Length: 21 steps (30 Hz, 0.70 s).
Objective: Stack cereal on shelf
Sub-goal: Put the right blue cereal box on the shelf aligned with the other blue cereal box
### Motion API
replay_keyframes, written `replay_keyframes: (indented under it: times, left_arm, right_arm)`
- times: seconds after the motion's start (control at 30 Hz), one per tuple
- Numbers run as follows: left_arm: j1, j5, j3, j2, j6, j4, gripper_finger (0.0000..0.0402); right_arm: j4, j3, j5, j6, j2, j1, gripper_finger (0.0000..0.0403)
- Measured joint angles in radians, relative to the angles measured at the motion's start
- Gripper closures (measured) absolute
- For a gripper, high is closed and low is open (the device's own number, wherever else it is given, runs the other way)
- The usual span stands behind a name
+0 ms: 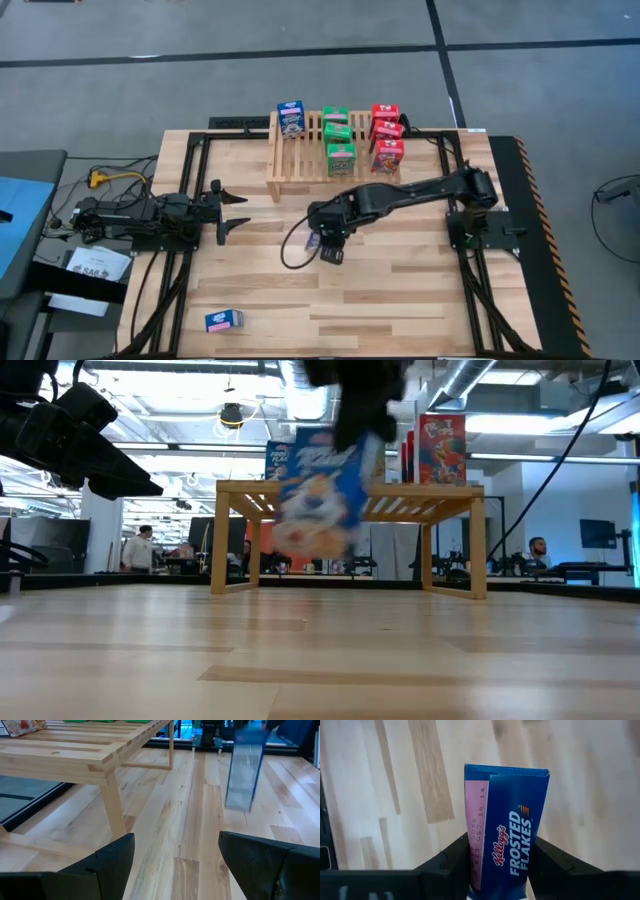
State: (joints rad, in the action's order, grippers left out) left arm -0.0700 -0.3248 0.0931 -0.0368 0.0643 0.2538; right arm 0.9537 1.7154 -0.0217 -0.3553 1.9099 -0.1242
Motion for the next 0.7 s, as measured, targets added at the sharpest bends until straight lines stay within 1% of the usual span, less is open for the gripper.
replay_keyframes:
  times: [0.1,0.43,0.53,0.7]
  left_arm:
    - [0.000,0.000,0.000,-0.003,0.000,0.000,0.0123]
    - [0.000,-0.001,0.000,-0.002,0.000,-0.001,0.0123]
    - [0.000,0.000,0.000,-0.002,0.000,0.000,0.0123]
    - [0.000,0.000,0.000,-0.002,0.000,-0.001,0.0123]
  right_arm:
    - [0.029,-0.004,-0.009,0.002,0.027,-0.002,0.0220]
    - [0.030,-0.002,-0.008,0.001,0.045,-0.002,0.0219]
    - [0.027,-0.002,-0.008,0.001,0.062,-0.002,0.0209]
    - [0.019,-0.001,-0.006,0.000,0.059,-0.002,0.0177]
